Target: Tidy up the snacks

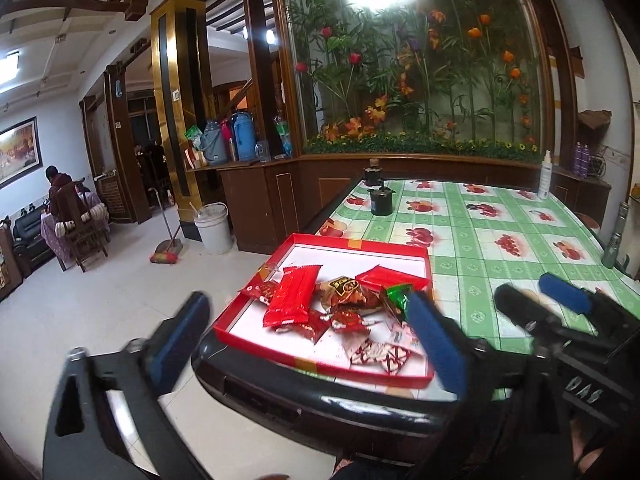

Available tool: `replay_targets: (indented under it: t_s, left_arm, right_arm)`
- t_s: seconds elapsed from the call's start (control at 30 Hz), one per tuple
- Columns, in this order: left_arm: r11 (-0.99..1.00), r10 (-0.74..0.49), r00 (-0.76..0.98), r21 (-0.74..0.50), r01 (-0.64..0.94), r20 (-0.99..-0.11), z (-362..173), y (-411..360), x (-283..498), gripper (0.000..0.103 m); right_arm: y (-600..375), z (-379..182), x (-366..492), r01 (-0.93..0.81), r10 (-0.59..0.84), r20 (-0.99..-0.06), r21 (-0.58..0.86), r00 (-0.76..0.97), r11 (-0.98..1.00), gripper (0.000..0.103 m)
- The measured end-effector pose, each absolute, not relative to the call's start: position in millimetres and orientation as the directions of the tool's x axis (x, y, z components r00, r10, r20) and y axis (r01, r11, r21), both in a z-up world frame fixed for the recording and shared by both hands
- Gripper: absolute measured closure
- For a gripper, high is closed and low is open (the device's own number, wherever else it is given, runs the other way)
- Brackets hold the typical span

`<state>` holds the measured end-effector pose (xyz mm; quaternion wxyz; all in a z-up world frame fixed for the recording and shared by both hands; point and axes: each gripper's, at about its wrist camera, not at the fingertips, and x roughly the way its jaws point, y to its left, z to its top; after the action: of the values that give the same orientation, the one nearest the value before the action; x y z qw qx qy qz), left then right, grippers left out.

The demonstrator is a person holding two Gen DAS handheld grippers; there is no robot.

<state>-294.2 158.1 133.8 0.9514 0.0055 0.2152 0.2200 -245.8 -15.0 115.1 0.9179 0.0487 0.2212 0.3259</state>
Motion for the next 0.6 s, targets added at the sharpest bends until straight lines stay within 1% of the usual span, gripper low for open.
replay_targets:
  t_s: [0.07, 0.2, 0.33, 0.43, 0.6]
  left_arm:
    - [0.902, 0.424, 0.815, 0.098, -0.421, -0.395, 135, 157, -303, 0.0]
    - [0.901, 0.42, 0.821, 0.073, -0.427, -0.386, 136, 160, -310, 0.0]
    - [0.897, 0.413, 0.8, 0.042, -0.44, -0.436, 130, 167, -306, 0.0]
    - [0.894, 0.422, 0.787, 0.064, -0.443, -0.45, 124, 167, -310, 0.0]
    - [0.871, 0.482, 0.765, 0.141, -0.47, -0.427, 119, 168, -323, 0.0]
  right_arm:
    - [-25, 121, -258, -0.57, 0.619, -0.351, 0.244, 0.702, 0.785, 0.026]
    - [-38, 130, -280, -0.564, 0.611, -0.297, 0.235, 0.734, 0.791, 0.019]
    - [-42, 136, -289, -0.572, 0.609, -0.269, 0.209, 0.746, 0.793, 0.019]
    - [-43, 137, -291, -0.575, 0.616, -0.263, 0.222, 0.743, 0.788, 0.018]
    - [-34, 133, -296, -0.579, 0.623, -0.28, 0.23, 0.73, 0.782, 0.018]
